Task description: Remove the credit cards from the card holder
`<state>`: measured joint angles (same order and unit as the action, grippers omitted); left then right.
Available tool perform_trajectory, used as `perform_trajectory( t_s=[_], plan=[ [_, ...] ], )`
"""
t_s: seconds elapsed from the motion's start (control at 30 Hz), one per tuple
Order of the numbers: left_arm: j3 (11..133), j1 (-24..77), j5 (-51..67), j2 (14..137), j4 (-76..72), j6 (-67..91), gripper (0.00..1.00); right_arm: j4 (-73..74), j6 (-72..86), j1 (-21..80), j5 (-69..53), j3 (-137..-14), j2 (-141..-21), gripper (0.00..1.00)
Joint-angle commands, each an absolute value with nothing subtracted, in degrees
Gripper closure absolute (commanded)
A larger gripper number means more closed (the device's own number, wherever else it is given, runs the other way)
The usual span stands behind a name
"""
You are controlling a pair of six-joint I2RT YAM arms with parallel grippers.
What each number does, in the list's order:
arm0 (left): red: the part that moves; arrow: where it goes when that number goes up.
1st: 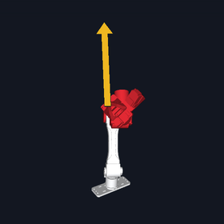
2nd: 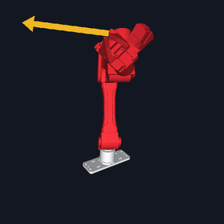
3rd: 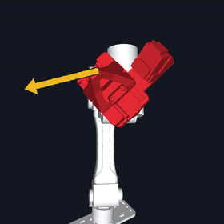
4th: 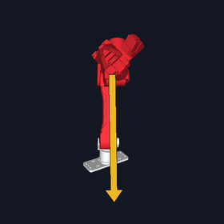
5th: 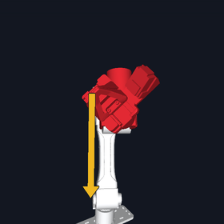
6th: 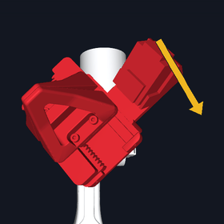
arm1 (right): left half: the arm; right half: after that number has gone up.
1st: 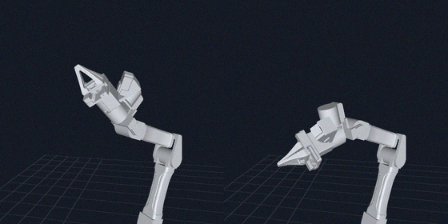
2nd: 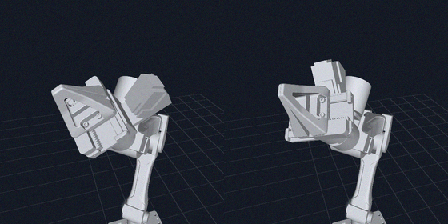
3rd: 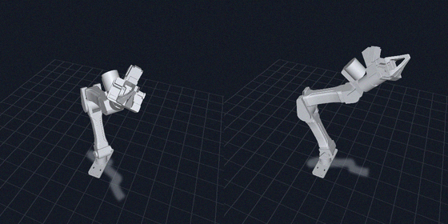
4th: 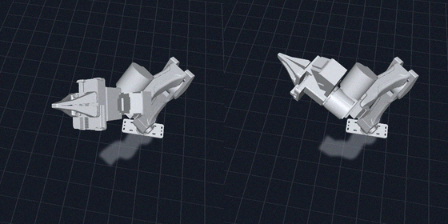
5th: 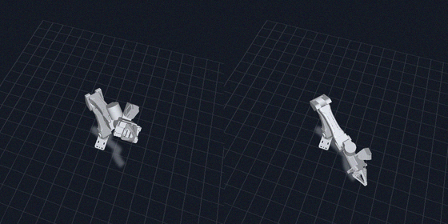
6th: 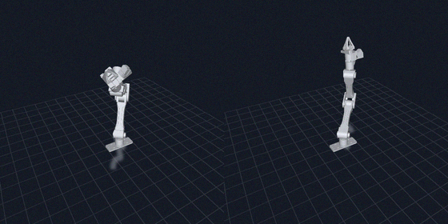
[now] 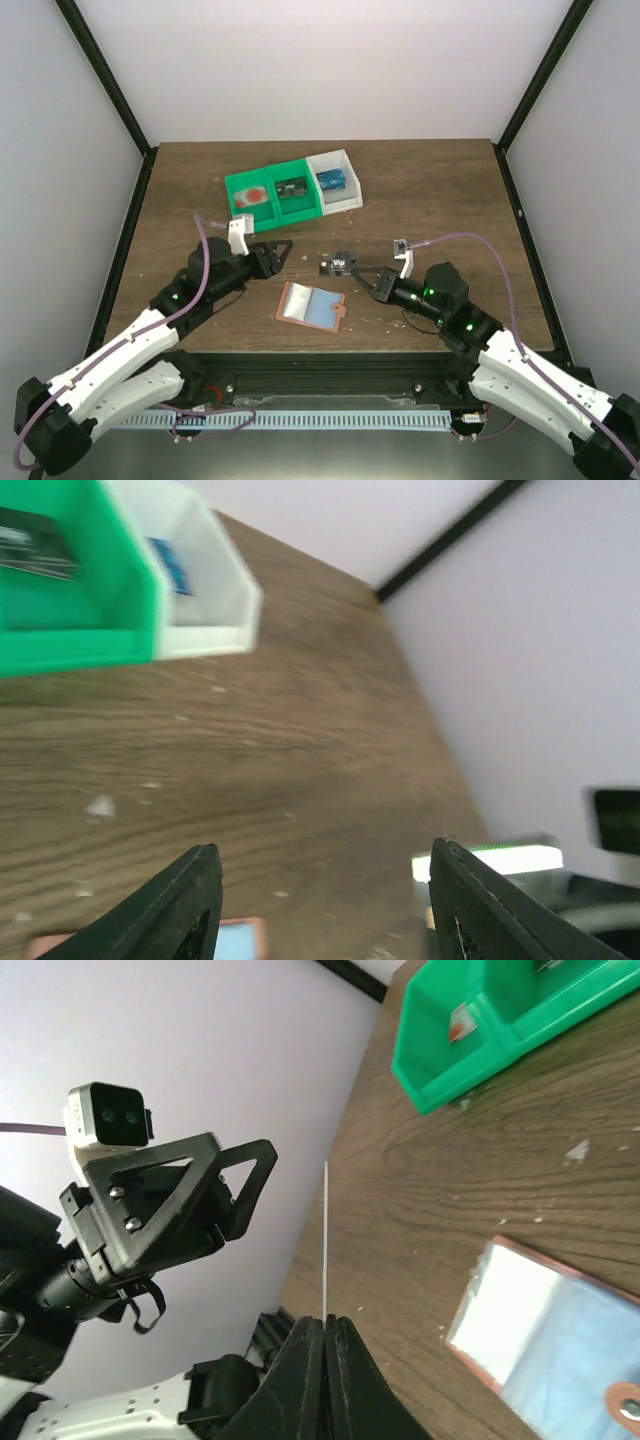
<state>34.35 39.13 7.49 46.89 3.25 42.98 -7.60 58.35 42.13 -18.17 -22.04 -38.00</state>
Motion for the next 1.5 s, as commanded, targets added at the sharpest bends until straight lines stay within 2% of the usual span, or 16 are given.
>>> perform_trajectory(
  t_s=[0.0,0.2,0.3,0.4,0.47,0.67,0.97,1.33,1.47],
  plan=[
    [37.7,37.9,-8.3,52.5,11.7,37.4,0.41,3.2,54.5,42.3,-12.3,-25.3,-35.5,1.00],
    [42.1,30.2,-7.4,65.5,8.8,35.7,0.42,6.1,52.0,42.3,-13.0,-26.0,-31.9,1.00],
    [46.9,28.2,-8.7,73.4,7.7,34.2,0.44,7.6,50.8,42.3,-12.8,-26.5,-30.2,1.00],
    [52.2,26.2,-3.2,81.4,4.2,34.6,0.50,10.3,50.1,42.2,-11.1,-27.8,-29.1,1.00],
    [54.9,26.0,-4.6,86.3,3.3,34.7,0.51,12.6,49.3,42.3,-10.8,-29.8,-29.1,1.00],
    [64.5,25.8,-9.4,100.2,7.4,35.6,0.47,16.3,46.7,42.2,-9.8,-33.2,-28.4,1.00],
    [68.7,25.5,-16.8,106.5,8.3,32.6,0.46,14.3,48.2,42.2,-10.7,-31.5,-27.8,0.99],
    [71.3,25.4,-15.0,111.9,5.7,32.8,0.53,13.8,50.4,42.2,-12.2,-30.1,-27.6,1.00],
    [71.5,25.4,-14.8,112.0,7.4,33.3,0.60,13.5,50.9,42.2,-12.2,-29.9,-27.5,1.00]
  ],
)
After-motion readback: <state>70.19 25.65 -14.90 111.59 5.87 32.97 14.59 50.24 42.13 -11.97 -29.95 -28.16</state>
